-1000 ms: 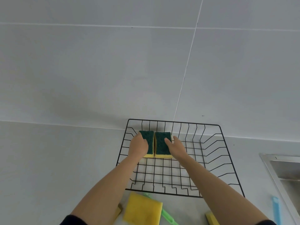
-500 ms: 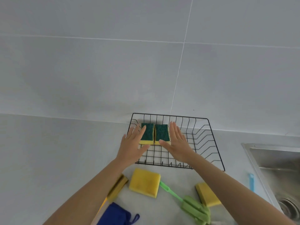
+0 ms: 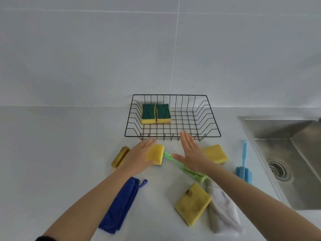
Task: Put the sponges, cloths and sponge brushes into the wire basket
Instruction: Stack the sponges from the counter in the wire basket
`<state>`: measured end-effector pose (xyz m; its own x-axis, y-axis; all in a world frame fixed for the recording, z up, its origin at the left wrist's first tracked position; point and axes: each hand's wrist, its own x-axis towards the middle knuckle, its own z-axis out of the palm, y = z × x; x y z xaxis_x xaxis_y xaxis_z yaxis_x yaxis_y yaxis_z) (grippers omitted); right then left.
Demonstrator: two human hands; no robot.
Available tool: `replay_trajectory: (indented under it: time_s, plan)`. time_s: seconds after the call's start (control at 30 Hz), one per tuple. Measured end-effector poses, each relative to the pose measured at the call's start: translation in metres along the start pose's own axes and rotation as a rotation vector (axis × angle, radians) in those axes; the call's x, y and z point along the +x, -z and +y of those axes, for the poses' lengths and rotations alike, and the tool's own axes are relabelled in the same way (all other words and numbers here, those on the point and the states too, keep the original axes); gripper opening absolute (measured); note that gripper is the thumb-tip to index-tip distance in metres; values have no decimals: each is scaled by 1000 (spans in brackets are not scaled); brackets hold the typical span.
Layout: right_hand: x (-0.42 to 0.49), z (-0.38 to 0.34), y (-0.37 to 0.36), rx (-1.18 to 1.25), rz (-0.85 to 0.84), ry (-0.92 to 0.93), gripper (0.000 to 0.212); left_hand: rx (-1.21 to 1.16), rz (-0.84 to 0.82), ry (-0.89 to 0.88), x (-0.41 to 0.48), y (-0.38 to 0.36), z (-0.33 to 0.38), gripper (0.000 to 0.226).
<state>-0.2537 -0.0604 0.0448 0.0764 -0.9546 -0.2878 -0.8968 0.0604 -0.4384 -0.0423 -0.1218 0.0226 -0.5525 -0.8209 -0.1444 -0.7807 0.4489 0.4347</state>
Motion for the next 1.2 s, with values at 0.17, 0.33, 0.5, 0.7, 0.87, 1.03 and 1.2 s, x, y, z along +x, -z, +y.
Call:
replay_trajectory:
  time_s: [0.17,0.33,0.5,0.7,0.87,1.03,1.2]
  plan:
    - [-27,8,-16,-10,-111,38,93,180,-72,14,8,-11,-9,85]
    - [-60,21,-32,-76,-253,72,100,265,-85,24,15,-22,-14,89]
    - [-79,28,-45,-228,-370,128,106,314,-78,17,25,-31,-12,93]
    - [-81,32,-56,-384,-425,157,95,365,7,30,29,-39,-9,87]
    - [-80,35,-60,-378,-375,184,80,404,92,32,28,-42,0,73]
    - [-82,34,-52,-138,-283,80,79,331,123,52,27,-40,2,67]
    - [-79,26,-33,84,-240,-79,82,104,226,95,20,-39,4,62]
